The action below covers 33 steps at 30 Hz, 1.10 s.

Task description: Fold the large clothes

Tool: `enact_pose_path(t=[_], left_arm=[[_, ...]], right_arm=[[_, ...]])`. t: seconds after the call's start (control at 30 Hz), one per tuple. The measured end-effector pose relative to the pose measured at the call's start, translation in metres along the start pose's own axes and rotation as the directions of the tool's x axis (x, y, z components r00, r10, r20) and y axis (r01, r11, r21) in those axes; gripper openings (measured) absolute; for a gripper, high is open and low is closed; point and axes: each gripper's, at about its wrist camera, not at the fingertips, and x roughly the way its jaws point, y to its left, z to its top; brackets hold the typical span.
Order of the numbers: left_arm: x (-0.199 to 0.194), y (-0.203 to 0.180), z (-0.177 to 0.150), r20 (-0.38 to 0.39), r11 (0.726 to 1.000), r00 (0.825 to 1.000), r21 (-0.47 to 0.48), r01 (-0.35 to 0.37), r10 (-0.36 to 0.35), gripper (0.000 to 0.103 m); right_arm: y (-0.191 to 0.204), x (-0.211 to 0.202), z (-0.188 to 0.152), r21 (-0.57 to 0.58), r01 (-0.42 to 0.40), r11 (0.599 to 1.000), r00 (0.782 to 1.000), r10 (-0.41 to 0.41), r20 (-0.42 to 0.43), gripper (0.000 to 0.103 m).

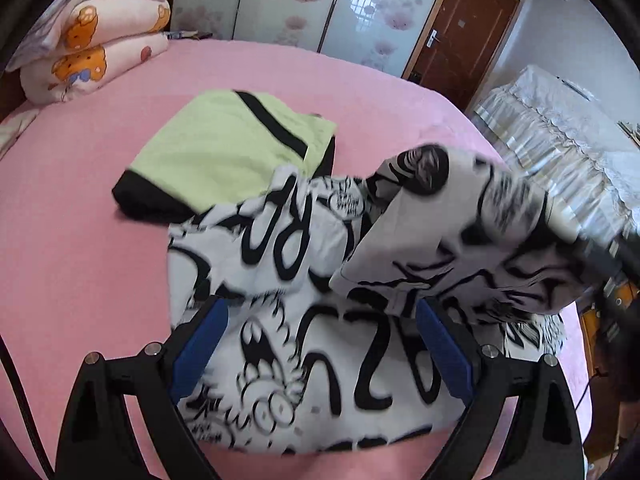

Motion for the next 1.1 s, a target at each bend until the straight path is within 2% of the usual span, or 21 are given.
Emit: enact_pose_path(t=[0.07, 0.13, 0.23, 0.27, 0.3, 0.33, 0.37, 0.4, 0.43, 0.47, 0.5, 0.57, 0.63, 0.67, 0.7, 0.73, 0.77, 0.8, 0.83, 1.0, 1.1], left_arm=[[-0.002, 0.005, -0.012, -0.037, 1.0, 0.999, 0.008, 0.012, -0.011, 0.094], [-0.001, 0.007, -0.024, -0.068, 0.999, 0.998, 0.031, 0.015, -0.012, 0.094], [0.002, 0.004, -0.03, -0.106, 0.998, 0.993, 0.048, 0.05, -0.045, 0.094], [0.003, 0.003, -0.029, -0.122, 0.997, 0.99, 0.044, 0.071, -0.066, 0.094], [0.005, 0.001, -0.026, -0.138, 0.995, 0.986, 0.03, 0.1, -0.095, 0.094], [0.007, -0.001, -0.021, -0.151, 0.991, 0.98, 0.012, 0.131, -0.128, 0.094], [0.009, -0.003, -0.016, -0.162, 0.987, 0.974, -0.003, 0.16, -0.158, 0.094], [0.012, -0.005, -0.007, -0.18, 0.979, 0.962, -0.024, 0.204, -0.205, 0.094], [0.015, -0.008, 0.0, -0.196, 0.97, 0.95, -0.041, 0.239, -0.242, 0.094], [0.019, -0.01, 0.009, -0.217, 0.959, 0.934, -0.063, 0.278, -0.285, 0.094], [0.024, -0.013, 0.018, -0.236, 0.946, 0.917, -0.09, 0.31, -0.323, 0.094], [0.033, -0.019, 0.034, -0.271, 0.925, 0.885, -0.131, 0.356, -0.379, 0.094], [0.047, -0.025, 0.047, -0.312, 0.903, 0.848, -0.172, 0.394, -0.429, 0.094], [0.053, -0.026, 0.051, -0.326, 0.9, 0.84, -0.187, 0.393, -0.434, 0.094], [0.059, -0.028, 0.054, -0.343, 0.9, 0.833, -0.205, 0.385, -0.434, 0.094], [0.067, -0.029, 0.057, -0.364, 0.9, 0.824, -0.224, 0.374, -0.433, 0.094], [0.075, -0.028, 0.058, -0.382, 0.897, 0.814, -0.252, 0.363, -0.437, 0.094], [0.082, -0.026, 0.058, -0.397, 0.893, 0.805, -0.284, 0.351, -0.442, 0.094], [0.088, -0.025, 0.056, -0.408, 0.885, 0.793, -0.315, 0.342, -0.452, 0.094], [0.099, -0.018, 0.038, -0.43, 0.85, 0.745, -0.383, 0.36, -0.51, 0.094], [0.106, -0.024, 0.031, -0.44, 0.838, 0.722, -0.389, 0.383, -0.534, 0.094]], right_arm=[[0.035, -0.004, -0.02, -0.073, 0.024, 0.997, 0.998, -0.028, -0.048, 0.002], [0.055, -0.009, -0.038, -0.068, 0.015, 0.998, 0.995, -0.022, -0.101, 0.006], [0.059, -0.018, -0.053, 0.059, -0.012, 0.998, 0.988, 0.021, -0.153, 0.01], [0.052, -0.02, -0.057, 0.144, -0.015, 0.989, 0.985, 0.04, -0.169, 0.011], [0.043, -0.022, -0.061, 0.227, -0.02, 0.974, 0.981, 0.063, -0.182, 0.019], [0.039, -0.026, -0.066, 0.294, -0.022, 0.956, 0.978, 0.081, -0.191, 0.035], [0.028, -0.028, -0.071, 0.381, -0.017, 0.925, 0.975, 0.1, -0.2, 0.045], [0.014, -0.029, -0.077, 0.472, -0.007, 0.882, 0.972, 0.116, -0.203, 0.061], [0.006, -0.034, -0.086, 0.542, -0.005, 0.84, 0.972, 0.132, -0.196, 0.068], [-0.01, -0.035, -0.094, 0.632, -0.014, 0.775, 0.97, 0.164, -0.179, 0.069], [-0.018, -0.04, -0.104, 0.692, -0.024, 0.721, 0.968, 0.19, -0.165, 0.069], [-0.037, -0.035, -0.118, 0.807, -0.04, 0.589, 0.961, 0.244, -0.13, 0.069], [-0.054, -0.034, -0.139, 0.907, -0.072, 0.414, 0.951, 0.304, -0.063, 0.07], [-0.064, -0.031, -0.152, 0.951, -0.089, 0.296, 0.942, 0.334, -0.016, 0.072], [-0.066, -0.027, -0.161, 0.972, -0.097, 0.215, 0.936, 0.351, 0.016, 0.074], [-0.07, -0.023, -0.172, 0.988, -0.1, 0.115, 0.929, 0.367, 0.051, 0.075], [-0.072, -0.018, -0.183, 0.994, -0.103, 0.028, 0.922, 0.378, 0.084, 0.076], [-0.073, -0.014, -0.19, 0.994, -0.105, -0.029, 0.917, 0.385, 0.108, 0.076], [-0.073, -0.01, -0.196, 0.992, -0.101, -0.072, 0.914, 0.388, 0.121, 0.076], [-0.069, 0.008, -0.21, 0.975, -0.119, -0.187, 0.89, 0.415, 0.188, 0.076], [-0.066, 0.02, -0.212, 0.964, -0.136, -0.229, 0.881, 0.418, 0.223, 0.076]])
